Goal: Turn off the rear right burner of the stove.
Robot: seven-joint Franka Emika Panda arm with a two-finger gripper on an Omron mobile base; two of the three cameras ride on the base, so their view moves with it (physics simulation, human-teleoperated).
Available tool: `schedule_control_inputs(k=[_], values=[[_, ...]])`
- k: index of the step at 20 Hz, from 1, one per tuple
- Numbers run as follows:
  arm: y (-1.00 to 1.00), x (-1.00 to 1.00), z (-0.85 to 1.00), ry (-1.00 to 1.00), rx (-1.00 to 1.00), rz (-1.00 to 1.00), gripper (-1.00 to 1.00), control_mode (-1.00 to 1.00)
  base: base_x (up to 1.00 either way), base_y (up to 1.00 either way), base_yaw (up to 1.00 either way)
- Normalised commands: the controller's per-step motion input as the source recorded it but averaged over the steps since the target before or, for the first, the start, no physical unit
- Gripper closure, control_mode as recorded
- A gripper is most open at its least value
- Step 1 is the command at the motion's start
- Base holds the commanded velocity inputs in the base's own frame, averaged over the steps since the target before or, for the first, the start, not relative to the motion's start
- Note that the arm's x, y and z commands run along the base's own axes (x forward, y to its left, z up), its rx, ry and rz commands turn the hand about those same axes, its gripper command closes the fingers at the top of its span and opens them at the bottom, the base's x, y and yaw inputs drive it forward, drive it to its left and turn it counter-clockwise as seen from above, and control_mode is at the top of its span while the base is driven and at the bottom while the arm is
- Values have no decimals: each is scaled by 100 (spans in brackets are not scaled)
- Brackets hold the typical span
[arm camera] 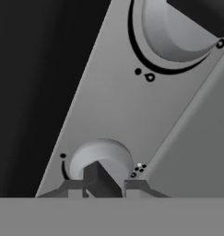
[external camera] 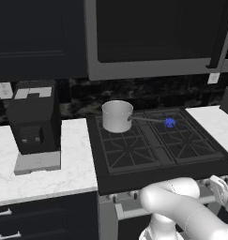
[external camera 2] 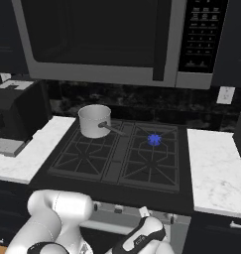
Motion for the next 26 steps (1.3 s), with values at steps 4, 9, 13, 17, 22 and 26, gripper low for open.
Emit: schedule_control_inputs(k=[4,9,13,17,22,26], values=[[0,-18,-16,-18,27,-1,100,-100,0,0,0],[0,-16,-11,-11,33,-3,100,-100,0,0,0],[0,-28,-35,-4,30,-1,100,-100,0,0,0],[0,-30,-55,-11,29,0,100,-100,0,0,0],[0,-17,-44,-16,32,0,100,-100,0,0,0],[0,-13,-29,-9,41,0,100,-100,0,0,0]])
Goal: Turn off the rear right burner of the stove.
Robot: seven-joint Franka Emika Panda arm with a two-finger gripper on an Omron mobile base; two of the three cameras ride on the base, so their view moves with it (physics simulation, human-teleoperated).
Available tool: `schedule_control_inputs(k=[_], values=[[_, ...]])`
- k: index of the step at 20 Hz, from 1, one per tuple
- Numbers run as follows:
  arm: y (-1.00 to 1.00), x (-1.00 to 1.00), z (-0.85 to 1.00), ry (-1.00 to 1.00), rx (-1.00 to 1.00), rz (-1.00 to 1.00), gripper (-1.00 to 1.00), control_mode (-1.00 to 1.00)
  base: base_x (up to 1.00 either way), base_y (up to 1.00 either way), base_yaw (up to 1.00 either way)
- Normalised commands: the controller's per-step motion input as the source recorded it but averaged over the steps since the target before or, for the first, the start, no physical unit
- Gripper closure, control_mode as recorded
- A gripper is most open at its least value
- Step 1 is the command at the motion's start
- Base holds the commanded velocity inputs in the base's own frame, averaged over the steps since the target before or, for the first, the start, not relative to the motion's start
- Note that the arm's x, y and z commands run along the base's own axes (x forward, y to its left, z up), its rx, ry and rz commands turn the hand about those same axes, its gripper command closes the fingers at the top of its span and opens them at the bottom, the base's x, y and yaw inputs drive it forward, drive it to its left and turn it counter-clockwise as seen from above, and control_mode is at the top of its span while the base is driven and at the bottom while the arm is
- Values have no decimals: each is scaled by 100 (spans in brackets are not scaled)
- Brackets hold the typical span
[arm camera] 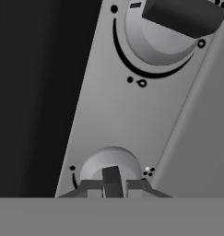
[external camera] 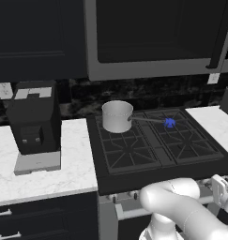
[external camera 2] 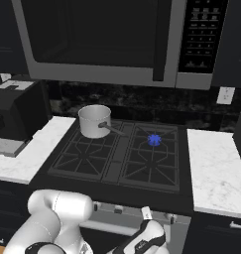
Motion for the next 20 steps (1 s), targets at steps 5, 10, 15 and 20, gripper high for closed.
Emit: schedule_control_inputs(k=[5,10,15,20], values=[[-1,-21,-31,-1,62,-1,100,-100,0,0,0],[-8,-21,-41,-3,62,0,100,-100,0,0,0],[-30,-7,-12,-1,30,0,100,-100,0,0,0],[-1,-49,-71,-20,31,-7,100,-100,0,0,0]])
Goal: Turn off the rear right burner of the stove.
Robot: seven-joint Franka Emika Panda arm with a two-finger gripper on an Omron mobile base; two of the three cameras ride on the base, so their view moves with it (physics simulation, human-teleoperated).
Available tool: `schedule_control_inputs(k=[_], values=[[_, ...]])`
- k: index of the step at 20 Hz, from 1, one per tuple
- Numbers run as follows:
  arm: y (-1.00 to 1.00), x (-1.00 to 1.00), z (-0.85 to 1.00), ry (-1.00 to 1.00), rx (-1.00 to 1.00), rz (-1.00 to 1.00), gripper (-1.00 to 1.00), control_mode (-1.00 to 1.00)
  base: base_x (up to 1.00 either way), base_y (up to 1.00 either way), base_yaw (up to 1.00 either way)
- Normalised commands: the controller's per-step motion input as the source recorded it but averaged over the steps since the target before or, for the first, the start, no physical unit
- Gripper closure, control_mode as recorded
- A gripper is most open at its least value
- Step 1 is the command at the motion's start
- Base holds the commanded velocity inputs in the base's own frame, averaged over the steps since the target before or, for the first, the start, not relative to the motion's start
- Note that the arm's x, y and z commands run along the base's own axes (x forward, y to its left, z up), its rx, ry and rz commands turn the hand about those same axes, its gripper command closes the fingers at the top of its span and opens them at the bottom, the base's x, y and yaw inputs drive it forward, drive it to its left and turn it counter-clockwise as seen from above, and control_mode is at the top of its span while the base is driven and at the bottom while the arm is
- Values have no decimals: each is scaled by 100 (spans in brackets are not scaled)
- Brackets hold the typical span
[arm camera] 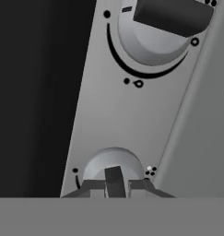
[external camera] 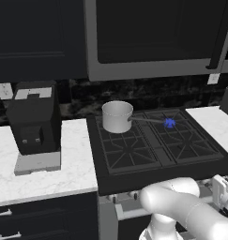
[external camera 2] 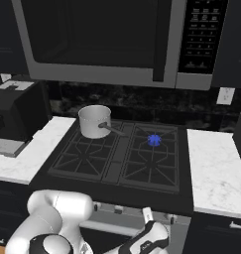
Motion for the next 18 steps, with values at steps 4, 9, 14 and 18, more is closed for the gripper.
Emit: schedule_control_inputs(k=[4,9,14,18], values=[[0,-38,-59,-16,48,-12,100,-100,0,0,0],[0,-17,-34,-6,62,-8,100,-100,0,0,0],[-2,-29,-54,-7,82,-1,100,-100,0,0,0],[-21,-38,-53,-4,99,0,100,-100,0,0,0]])
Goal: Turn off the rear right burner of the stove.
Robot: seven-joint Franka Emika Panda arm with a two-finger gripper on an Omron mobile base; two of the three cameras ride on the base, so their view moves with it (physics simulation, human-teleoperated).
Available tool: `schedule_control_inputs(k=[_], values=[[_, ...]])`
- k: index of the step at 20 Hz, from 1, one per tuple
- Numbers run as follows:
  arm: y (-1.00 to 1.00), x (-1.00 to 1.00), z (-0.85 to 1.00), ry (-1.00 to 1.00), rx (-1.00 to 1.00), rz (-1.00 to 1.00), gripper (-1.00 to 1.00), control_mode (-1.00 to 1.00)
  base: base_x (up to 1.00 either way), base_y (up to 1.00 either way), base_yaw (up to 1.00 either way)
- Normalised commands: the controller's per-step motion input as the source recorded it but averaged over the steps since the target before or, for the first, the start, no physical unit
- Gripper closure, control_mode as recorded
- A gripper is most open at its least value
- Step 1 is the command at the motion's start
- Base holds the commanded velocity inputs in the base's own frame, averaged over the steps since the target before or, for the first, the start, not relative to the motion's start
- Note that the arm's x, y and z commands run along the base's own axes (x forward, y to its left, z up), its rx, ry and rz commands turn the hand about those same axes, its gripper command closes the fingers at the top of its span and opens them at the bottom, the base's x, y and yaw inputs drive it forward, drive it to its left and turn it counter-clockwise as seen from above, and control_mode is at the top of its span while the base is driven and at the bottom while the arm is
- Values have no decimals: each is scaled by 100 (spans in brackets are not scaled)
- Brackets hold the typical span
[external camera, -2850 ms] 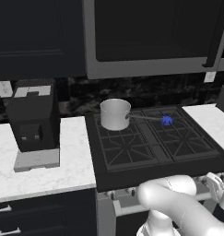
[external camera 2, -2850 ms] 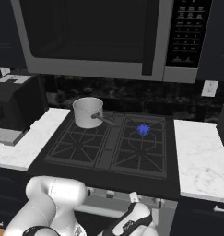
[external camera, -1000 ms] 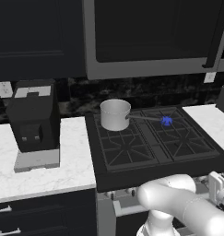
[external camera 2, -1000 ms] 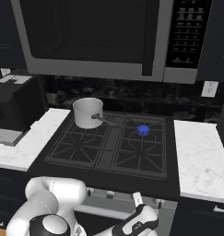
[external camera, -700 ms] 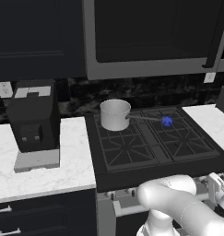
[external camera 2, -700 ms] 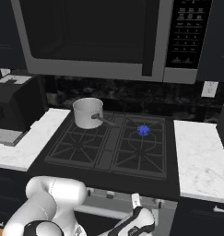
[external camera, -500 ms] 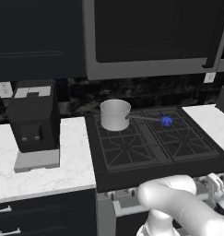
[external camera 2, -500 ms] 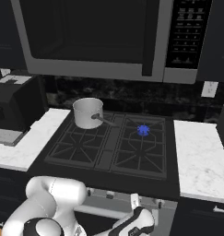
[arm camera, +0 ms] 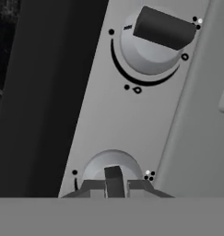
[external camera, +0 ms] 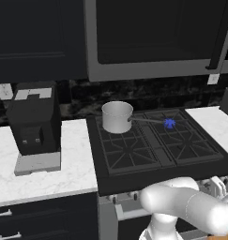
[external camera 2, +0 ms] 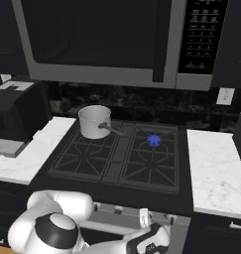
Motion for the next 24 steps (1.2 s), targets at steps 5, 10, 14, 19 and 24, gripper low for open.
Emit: schedule_control_inputs(k=[5,10,14,19,24], values=[[-33,-38,-59,0,100,0,100,-100,0,0,0],[-54,-36,-57,-6,100,0,100,-100,0,0,0],[-59,-35,-36,-6,100,0,100,-100,0,0,0],[-58,-1,1,0,99,0,100,-100,0,0,0],[-56,0,1,0,99,0,100,-100,0,0,0]])
